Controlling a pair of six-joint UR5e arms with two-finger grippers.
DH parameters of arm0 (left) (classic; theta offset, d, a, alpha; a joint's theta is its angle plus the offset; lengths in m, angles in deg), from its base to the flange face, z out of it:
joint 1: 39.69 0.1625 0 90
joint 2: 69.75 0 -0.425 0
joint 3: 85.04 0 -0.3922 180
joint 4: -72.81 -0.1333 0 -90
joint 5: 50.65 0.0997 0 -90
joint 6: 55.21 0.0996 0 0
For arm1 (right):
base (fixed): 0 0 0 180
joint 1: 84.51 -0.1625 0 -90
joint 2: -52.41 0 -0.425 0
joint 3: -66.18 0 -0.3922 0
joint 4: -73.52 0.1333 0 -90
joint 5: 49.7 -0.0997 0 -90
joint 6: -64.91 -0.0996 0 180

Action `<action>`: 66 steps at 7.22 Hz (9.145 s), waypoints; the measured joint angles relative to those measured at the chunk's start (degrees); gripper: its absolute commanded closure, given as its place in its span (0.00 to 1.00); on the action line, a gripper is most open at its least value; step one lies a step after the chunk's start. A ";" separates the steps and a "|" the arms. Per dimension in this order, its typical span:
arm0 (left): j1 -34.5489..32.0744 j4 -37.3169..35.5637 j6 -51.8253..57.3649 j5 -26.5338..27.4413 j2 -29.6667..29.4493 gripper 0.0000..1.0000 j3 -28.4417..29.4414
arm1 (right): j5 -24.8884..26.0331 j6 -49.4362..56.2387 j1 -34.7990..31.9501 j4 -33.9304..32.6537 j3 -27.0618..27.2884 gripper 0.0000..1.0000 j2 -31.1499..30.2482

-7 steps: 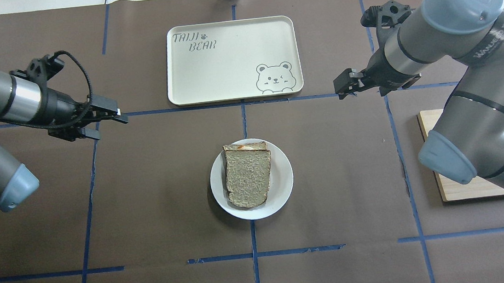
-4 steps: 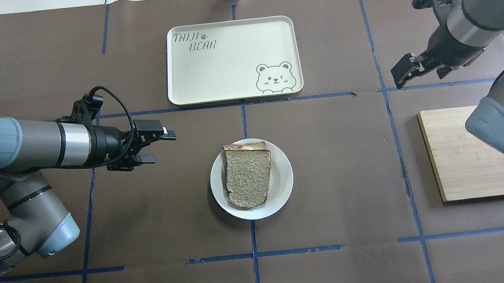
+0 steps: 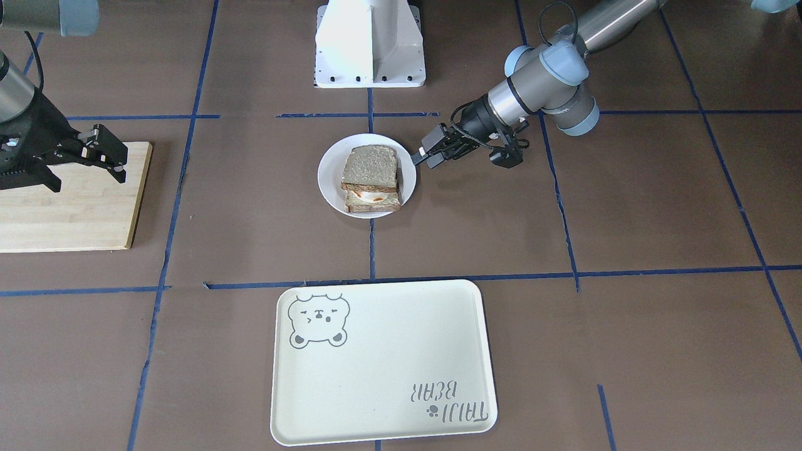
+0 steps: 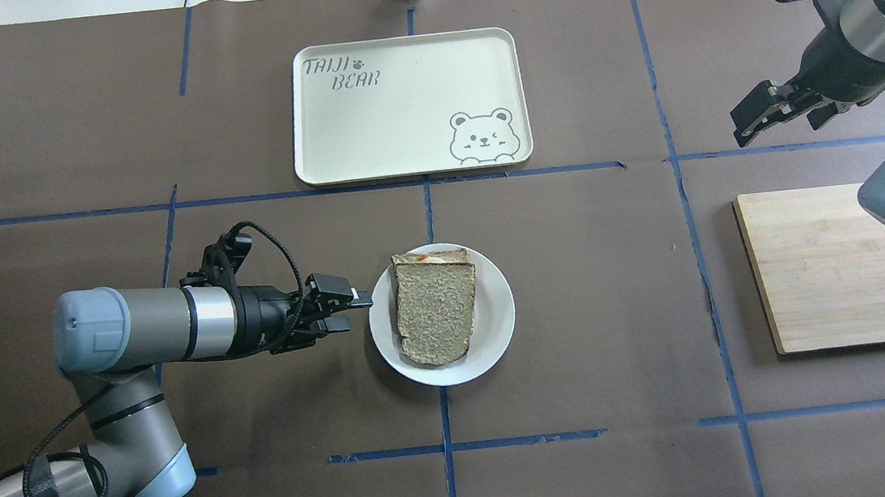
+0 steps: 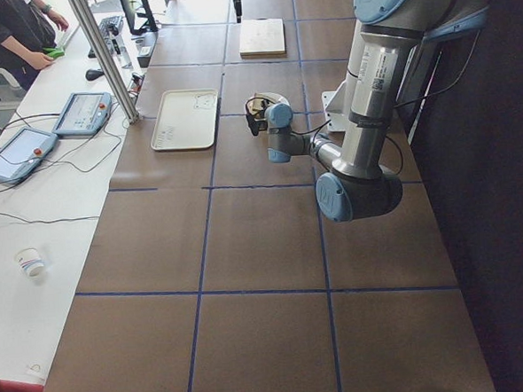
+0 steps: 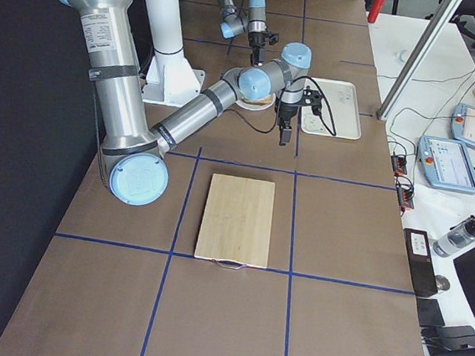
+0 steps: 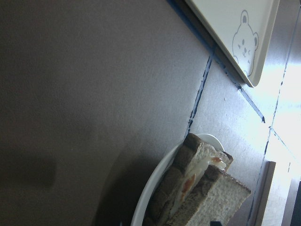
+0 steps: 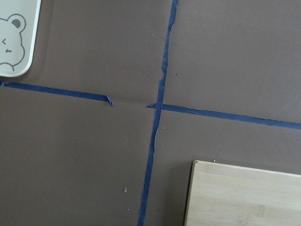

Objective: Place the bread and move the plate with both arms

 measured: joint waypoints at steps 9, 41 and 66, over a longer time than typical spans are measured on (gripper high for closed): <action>2.06 -0.44 0.08 0.19 -3.50 0.52 4.88 | 0.08 -0.11 0.01 0.07 -0.16 0.00 -0.10; -18.21 -18.24 -6.25 4.64 -15.97 0.00 12.97 | -9.01 32.91 -24.34 0.60 -10.06 0.00 -13.73; -65.34 -75.29 117.49 -30.86 25.09 0.00 -5.66 | -9.54 34.31 -30.11 13.95 -14.62 0.00 -26.16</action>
